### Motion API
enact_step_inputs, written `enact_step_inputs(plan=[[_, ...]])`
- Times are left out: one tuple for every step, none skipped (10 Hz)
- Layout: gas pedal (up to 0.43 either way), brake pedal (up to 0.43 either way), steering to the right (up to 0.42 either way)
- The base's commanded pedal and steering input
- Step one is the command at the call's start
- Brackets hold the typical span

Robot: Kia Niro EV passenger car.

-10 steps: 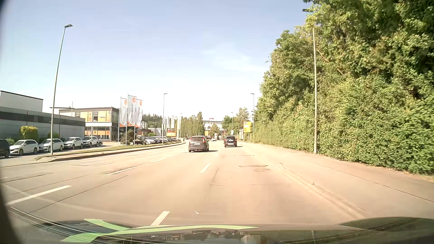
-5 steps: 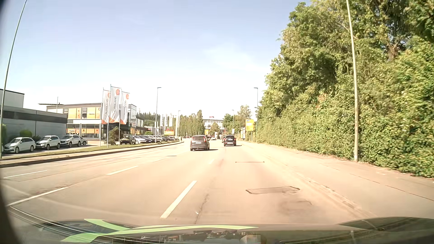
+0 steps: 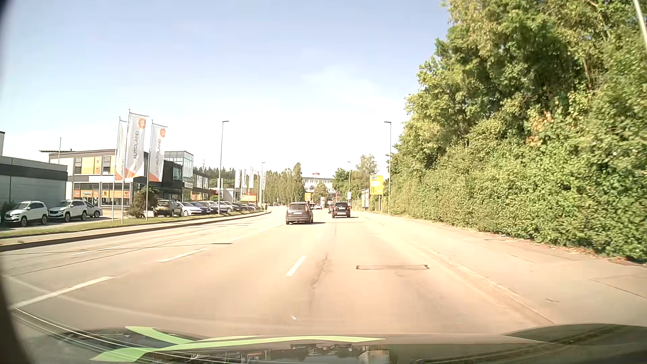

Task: Follow the waypoints while adhering to traffic rules and regulations

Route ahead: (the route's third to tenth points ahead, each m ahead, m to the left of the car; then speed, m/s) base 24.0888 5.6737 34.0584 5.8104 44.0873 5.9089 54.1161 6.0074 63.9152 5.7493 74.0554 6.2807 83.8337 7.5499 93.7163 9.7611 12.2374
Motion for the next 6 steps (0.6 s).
enact_step_inputs(plan=[[0.047, 0.0, -0.003], [0.047, 0.0, -0.002], [0.047, 0.0, 0.0], [0.047, 0.0, 0.002], [0.047, 0.0, 0.003], [0.047, 0.0, 0.003]])
